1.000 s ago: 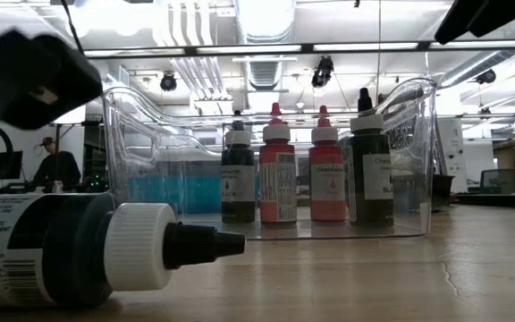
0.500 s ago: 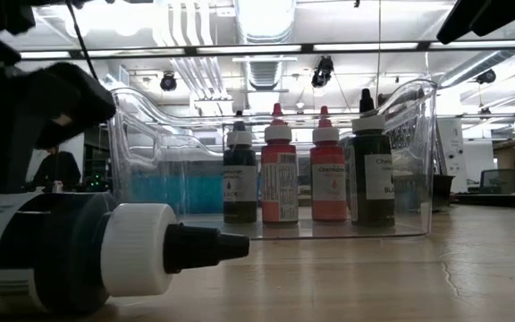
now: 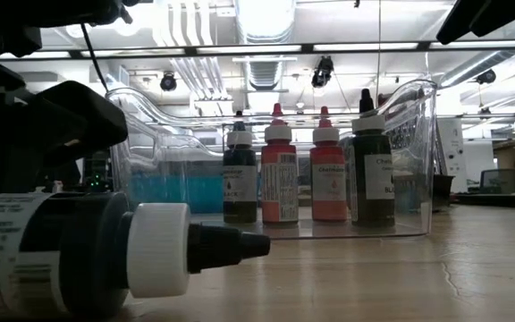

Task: Pick & Place Food Item
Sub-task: Put the black food coloring bottle into the transparent bin

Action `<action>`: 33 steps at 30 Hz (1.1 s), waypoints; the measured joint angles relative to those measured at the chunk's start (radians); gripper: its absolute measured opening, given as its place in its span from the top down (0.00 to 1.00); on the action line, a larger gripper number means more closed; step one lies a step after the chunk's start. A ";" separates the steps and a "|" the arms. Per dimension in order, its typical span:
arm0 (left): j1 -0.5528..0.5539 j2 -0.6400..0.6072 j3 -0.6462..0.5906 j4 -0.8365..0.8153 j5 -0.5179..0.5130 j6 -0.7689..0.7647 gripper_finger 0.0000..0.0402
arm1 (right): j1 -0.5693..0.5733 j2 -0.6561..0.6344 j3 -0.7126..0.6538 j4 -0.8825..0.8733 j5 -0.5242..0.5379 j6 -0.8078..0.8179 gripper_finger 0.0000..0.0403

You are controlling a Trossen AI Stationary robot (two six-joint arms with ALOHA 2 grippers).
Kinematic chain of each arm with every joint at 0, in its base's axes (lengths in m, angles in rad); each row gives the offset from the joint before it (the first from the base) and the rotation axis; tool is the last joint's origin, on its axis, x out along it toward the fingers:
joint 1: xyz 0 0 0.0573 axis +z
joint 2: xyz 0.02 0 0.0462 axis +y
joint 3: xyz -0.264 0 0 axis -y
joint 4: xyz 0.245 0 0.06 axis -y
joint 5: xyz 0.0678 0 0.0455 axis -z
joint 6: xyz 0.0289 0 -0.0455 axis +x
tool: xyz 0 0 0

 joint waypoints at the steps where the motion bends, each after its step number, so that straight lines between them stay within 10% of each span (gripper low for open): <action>1: 0.000 -0.002 0.000 -0.001 -0.001 -0.002 0.44 | 0.000 0.000 0.000 0.000 0.000 0.000 0.41; 18: 0.029 -0.006 -0.006 0.010 -0.057 -0.208 0.49 | 0.000 0.000 0.000 0.002 -0.001 0.019 0.41; 33: 0.001 -0.017 -0.010 0.007 -0.189 -0.145 0.76 | 0.000 0.001 -0.002 0.012 0.000 0.019 0.41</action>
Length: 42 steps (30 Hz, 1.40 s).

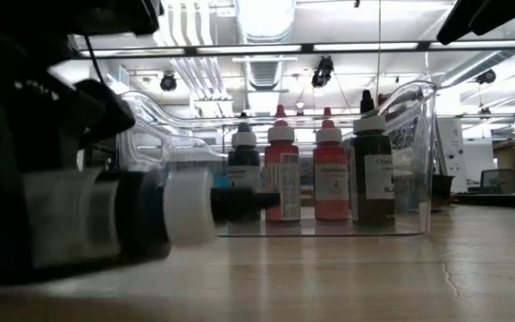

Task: Pick & Place Food Item
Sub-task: Put the black food coloring bottle into the transparent bin

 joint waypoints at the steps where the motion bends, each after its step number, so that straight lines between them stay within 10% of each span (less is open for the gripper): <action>1: -0.005 -0.005 0.000 0.000 -0.018 0.005 0.76 | 0.000 0.000 0.000 0.000 0.000 0.000 0.41; 18: -0.105 -0.150 -0.032 0.160 -0.472 0.257 0.77 | 0.001 0.001 -0.035 0.195 0.080 -0.138 0.42; 31: -0.068 -0.407 -0.488 1.035 -0.339 0.791 0.77 | 0.002 0.001 -0.058 0.402 0.169 -0.330 0.42; 42: 0.179 -0.489 -0.793 1.475 -0.097 0.831 0.77 | -0.017 -0.010 -0.094 1.017 0.208 -0.988 0.42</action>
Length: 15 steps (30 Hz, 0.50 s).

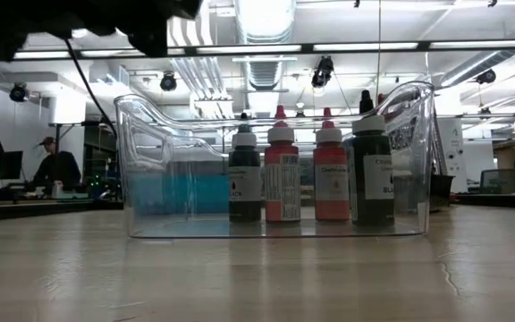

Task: Pick & Place Food Item
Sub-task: Put the black food coloring bottle into the transparent bin

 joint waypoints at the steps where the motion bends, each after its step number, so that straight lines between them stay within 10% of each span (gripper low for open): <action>1: 0.018 0.000 -0.014 0.029 0.015 0.000 0.77 | -0.011 -0.004 0.007 0.022 0.000 -0.040 0.42; 8: 0.100 0.015 -0.077 0.175 0.066 0.001 0.77 | -0.124 -0.053 0.024 0.144 -0.061 -0.239 0.42; 15: 0.128 0.017 -0.090 0.169 0.069 -0.019 0.77 | -0.328 -0.134 0.232 -0.370 -0.408 0.076 0.43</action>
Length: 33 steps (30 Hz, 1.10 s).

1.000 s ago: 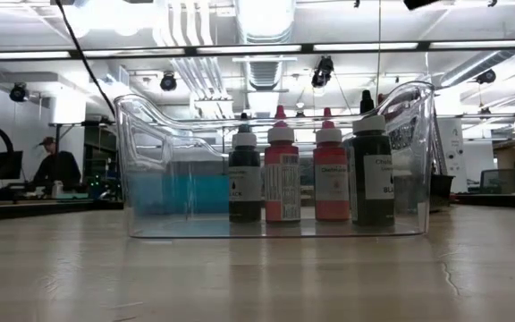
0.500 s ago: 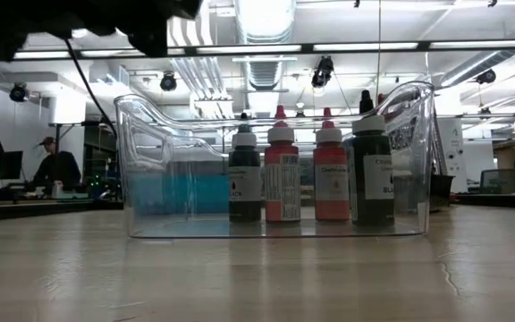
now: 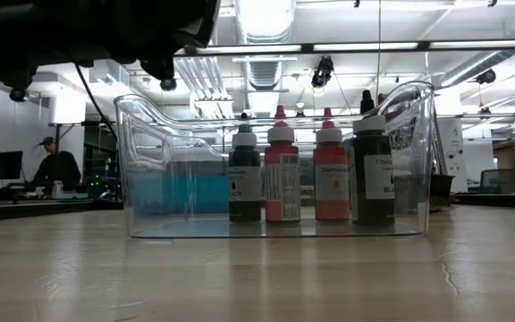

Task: Pick & Place Food Item
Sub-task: Put the black food coloring bottle into the transparent bin

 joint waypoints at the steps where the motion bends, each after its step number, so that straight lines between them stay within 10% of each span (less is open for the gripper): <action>1: 0.004 0.000 0.000 0.000 0.000 -0.003 0.77 | -0.031 0.000 0.042 -0.072 -0.058 0.040 0.43; 8: 0.038 0.000 0.000 -0.009 0.000 -0.034 0.77 | -0.223 0.050 0.290 -0.448 -0.430 0.218 0.43; 27: 0.114 0.000 -0.001 -0.016 0.016 -0.112 0.77 | -0.278 0.563 0.987 -1.056 -0.457 0.191 0.43; 33: 0.114 0.001 0.000 -0.016 0.018 -0.112 0.77 | -0.280 0.571 0.982 -1.039 -0.455 0.179 0.43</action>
